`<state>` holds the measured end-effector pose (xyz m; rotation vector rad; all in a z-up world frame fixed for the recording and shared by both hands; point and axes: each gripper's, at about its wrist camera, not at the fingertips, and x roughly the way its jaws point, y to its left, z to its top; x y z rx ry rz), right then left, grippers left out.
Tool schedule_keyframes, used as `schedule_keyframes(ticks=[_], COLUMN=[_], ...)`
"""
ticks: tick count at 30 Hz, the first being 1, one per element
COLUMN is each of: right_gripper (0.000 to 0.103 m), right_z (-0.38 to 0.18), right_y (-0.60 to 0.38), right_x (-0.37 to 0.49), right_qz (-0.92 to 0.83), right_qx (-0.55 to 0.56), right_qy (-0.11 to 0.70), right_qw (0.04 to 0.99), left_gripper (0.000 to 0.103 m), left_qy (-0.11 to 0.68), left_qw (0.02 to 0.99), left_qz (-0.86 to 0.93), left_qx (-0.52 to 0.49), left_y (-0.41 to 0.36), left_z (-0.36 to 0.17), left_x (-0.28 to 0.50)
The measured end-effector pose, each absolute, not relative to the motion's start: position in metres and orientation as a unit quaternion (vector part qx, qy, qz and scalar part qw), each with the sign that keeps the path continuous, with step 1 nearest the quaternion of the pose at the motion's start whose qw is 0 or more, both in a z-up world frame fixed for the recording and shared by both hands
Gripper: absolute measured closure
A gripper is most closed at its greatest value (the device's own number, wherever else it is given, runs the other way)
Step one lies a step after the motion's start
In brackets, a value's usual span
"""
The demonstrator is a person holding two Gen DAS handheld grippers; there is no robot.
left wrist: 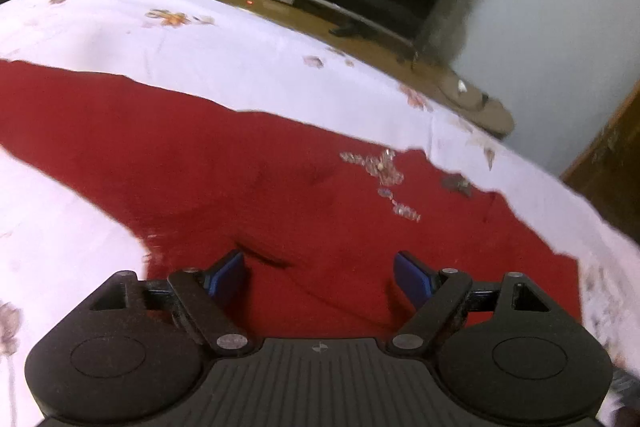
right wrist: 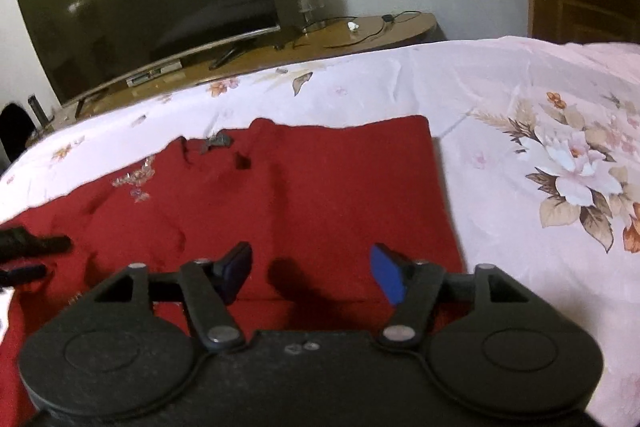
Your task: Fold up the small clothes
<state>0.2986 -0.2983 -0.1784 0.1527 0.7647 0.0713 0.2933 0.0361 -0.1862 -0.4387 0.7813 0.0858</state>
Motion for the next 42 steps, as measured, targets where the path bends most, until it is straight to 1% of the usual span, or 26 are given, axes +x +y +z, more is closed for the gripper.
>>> schedule_keyframes(ticks=[2,6,10,14,20,26,30,37,42], right_gripper=[0.038,0.038,0.037,0.036,0.036,0.036,0.036,0.037,0.037], right_z=[-0.185,-0.165,-0.148,-0.137,-0.14,-0.152,-0.154,-0.163,-0.171], right_y=[-0.298,-0.306,-0.292,-0.26,-0.205,-0.147,-0.099,-0.028,0.003], right_x=[0.305,0.294,0.286,0.276,0.271,0.279,0.289,0.306,0.313], right_qz=[0.038,0.057,0.094,0.134,0.149,0.136,0.146,0.174,0.185], right_qx=[0.073,0.115,0.122,0.118,0.096,0.092,0.089,0.079,0.064], right_qy=[0.397,0.369,0.357,0.354,0.362,0.379,0.381,0.389,0.394], right_qw=[0.914,0.921,0.921,0.918,0.915,0.911,0.908,0.901,0.898], left_gripper=[0.022,0.022,0.022,0.022,0.022,0.022,0.022,0.022,0.022], left_qy=[0.382,0.391,0.388,0.376,0.376,0.37,0.365,0.359,0.339], left_qw=[0.895,0.882,0.883,0.882,0.869,0.874,0.874,0.853,0.85], left_qz=[0.048,0.084,0.136,0.16,0.169,0.159,0.171,0.211,0.212], left_qx=[-0.225,-0.249,-0.228,-0.234,-0.273,-0.272,-0.272,-0.316,-0.342], left_y=[0.047,0.085,0.112,0.146,0.201,0.24,0.282,0.361,0.391], left_z=[-0.179,-0.174,-0.169,-0.169,-0.192,-0.201,-0.201,-0.219,-0.228], left_x=[0.284,0.256,0.235,0.224,0.233,0.245,0.253,0.263,0.269])
